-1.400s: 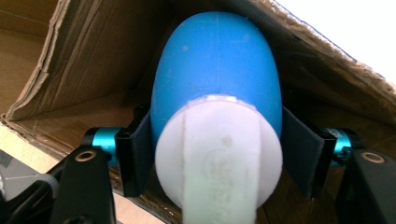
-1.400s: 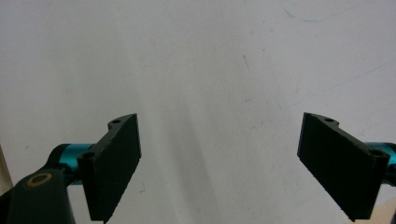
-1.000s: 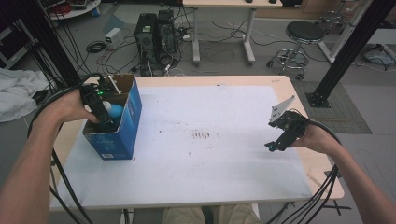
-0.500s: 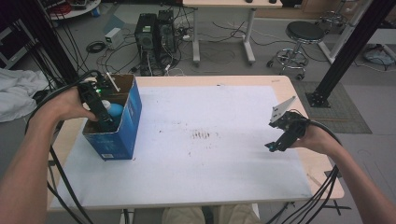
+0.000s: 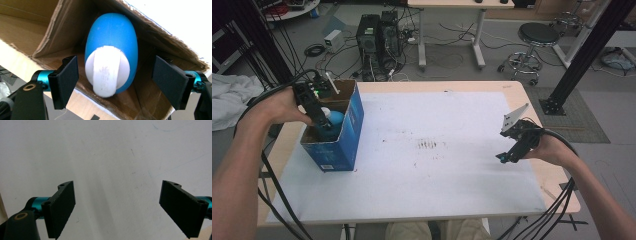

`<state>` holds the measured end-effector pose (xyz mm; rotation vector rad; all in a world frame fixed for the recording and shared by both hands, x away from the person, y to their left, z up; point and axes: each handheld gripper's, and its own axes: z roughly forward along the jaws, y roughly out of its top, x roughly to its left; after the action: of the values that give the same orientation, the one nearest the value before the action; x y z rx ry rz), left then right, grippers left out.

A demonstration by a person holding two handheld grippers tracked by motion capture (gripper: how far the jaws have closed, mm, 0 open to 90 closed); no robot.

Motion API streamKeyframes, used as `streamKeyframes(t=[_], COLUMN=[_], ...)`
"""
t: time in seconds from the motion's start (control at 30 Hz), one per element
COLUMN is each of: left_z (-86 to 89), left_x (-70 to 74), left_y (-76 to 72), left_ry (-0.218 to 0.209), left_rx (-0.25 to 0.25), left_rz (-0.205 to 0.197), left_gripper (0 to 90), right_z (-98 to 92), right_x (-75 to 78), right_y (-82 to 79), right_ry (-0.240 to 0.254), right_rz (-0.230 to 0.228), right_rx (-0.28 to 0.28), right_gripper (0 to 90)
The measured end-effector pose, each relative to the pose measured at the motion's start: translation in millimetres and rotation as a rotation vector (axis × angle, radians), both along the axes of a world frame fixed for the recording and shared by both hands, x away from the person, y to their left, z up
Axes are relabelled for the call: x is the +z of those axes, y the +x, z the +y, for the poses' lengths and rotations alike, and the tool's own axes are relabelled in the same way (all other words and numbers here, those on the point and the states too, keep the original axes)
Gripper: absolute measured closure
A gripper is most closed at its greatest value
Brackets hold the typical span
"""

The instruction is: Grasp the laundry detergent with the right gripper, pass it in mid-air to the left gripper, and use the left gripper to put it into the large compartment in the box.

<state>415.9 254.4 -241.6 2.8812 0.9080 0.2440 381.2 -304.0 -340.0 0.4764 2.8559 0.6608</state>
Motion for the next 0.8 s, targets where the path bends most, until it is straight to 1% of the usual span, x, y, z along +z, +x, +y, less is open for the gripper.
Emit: streamKeyframes(t=[0.2,0.3,0.53,0.7,0.8], left_z=[1.0,1.5,-1.1,-10.5,-21.3], left_x=[10.2,12.7,27.5,39.9,48.7], left_y=[-1.6,-1.8,-0.9,-3.4,-5.4], left_ry=[0.003,0.001,0.007,-0.004,-0.012], left_rx=[0.002,0.005,0.006,-0.020,-0.052], left_rz=[-0.012,-0.014,-0.037,-0.054,-0.067], left_gripper=[20.9,20.1,19.0,18.8,18.8], right_z=[0.4,1.1,3.5,3.8,4.8], right_x=[0.2,0.1,1.9,2.9,3.2], right_y=[-0.4,-0.6,-1.4,-0.9,-0.3], right_ry=[-0.004,0.000,-0.003,-0.003,-0.004], right_rz=[-0.003,-0.003,-0.003,-0.006,-0.007], right_rx=[0.003,0.003,0.005,0.003,0.007], right_gripper=[12.7,12.7,12.7,12.7,12.7])
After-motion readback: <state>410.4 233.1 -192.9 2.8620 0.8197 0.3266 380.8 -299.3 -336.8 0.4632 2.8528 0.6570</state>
